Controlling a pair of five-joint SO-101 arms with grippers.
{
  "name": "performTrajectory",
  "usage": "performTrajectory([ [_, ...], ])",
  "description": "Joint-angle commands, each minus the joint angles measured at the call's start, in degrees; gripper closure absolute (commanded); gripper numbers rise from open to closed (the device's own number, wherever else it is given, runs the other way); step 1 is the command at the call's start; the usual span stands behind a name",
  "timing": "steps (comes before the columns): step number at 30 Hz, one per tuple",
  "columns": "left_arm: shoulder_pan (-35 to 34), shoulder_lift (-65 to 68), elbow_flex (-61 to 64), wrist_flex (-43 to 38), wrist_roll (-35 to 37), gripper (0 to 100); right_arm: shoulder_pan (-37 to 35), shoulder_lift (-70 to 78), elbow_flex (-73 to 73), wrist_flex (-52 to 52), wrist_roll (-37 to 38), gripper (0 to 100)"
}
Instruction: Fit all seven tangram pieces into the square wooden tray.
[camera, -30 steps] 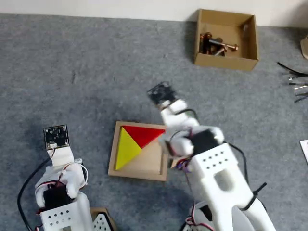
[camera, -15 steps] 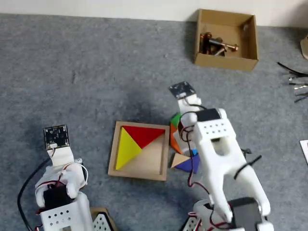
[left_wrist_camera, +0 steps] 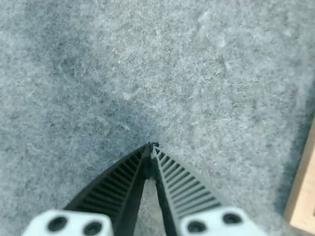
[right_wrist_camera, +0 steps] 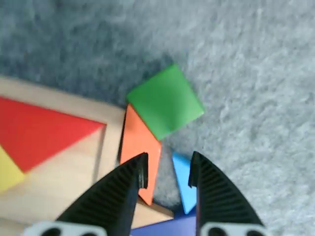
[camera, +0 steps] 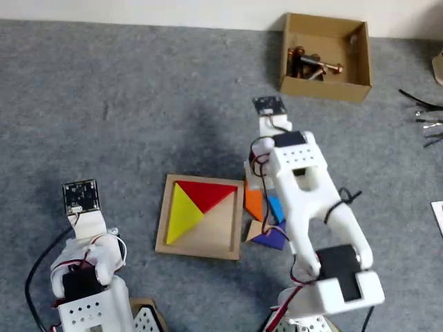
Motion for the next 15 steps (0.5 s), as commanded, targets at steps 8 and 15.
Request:
performTrajectory([
  [8,-0.75,-0.31,1.10,0.18,0.62,99,-4.53,7.16,-7.16,-1.19,-11.96,86.0],
  [15,-0.75,-0.31,1.10,0.18,0.62,99,-8.84,7.52,-6.11,-1.19,-13.45,86.0],
])
